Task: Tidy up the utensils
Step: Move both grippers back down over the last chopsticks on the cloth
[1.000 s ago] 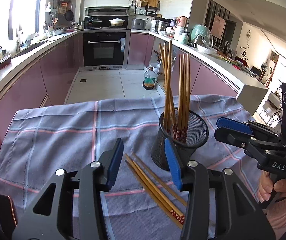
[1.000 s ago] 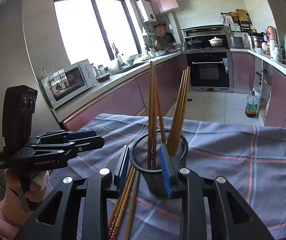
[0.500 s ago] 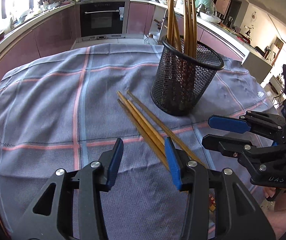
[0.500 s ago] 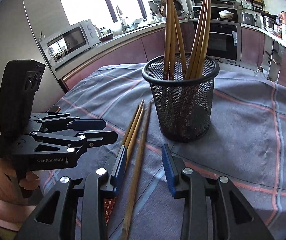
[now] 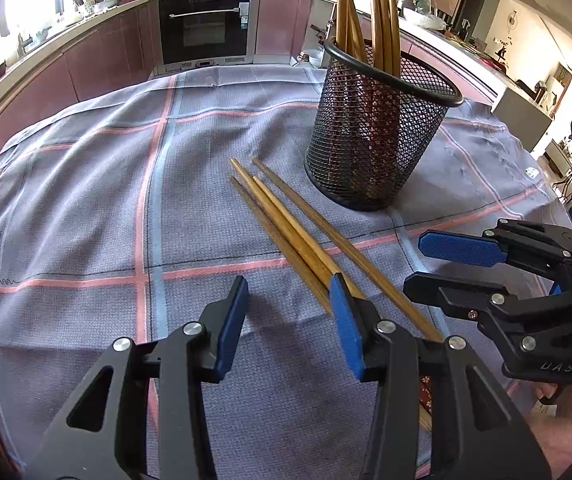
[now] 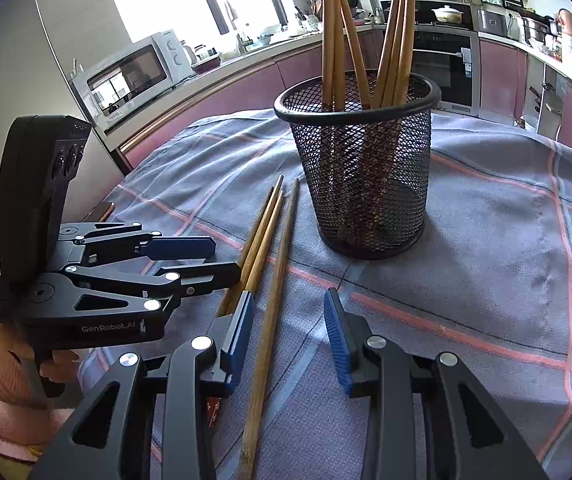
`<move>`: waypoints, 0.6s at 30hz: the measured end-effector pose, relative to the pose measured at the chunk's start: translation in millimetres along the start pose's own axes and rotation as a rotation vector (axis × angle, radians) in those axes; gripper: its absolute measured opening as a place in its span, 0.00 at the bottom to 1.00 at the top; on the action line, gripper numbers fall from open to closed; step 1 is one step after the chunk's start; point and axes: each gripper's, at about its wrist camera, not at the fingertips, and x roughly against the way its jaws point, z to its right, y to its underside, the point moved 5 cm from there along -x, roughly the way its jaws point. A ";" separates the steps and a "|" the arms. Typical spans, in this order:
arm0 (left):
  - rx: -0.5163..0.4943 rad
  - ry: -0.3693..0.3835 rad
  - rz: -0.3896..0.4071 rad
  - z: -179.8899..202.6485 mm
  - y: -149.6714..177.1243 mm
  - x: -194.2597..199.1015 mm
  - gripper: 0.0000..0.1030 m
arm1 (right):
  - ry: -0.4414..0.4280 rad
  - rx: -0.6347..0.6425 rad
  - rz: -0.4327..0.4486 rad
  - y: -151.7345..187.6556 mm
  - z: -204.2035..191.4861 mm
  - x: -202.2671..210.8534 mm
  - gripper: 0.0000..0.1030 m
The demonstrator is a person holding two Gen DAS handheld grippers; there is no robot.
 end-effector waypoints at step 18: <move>-0.005 0.028 -0.004 2.6 0.1 -1.9 0.38 | 0.016 0.029 -0.012 -3.4 -6.3 -9.6 0.33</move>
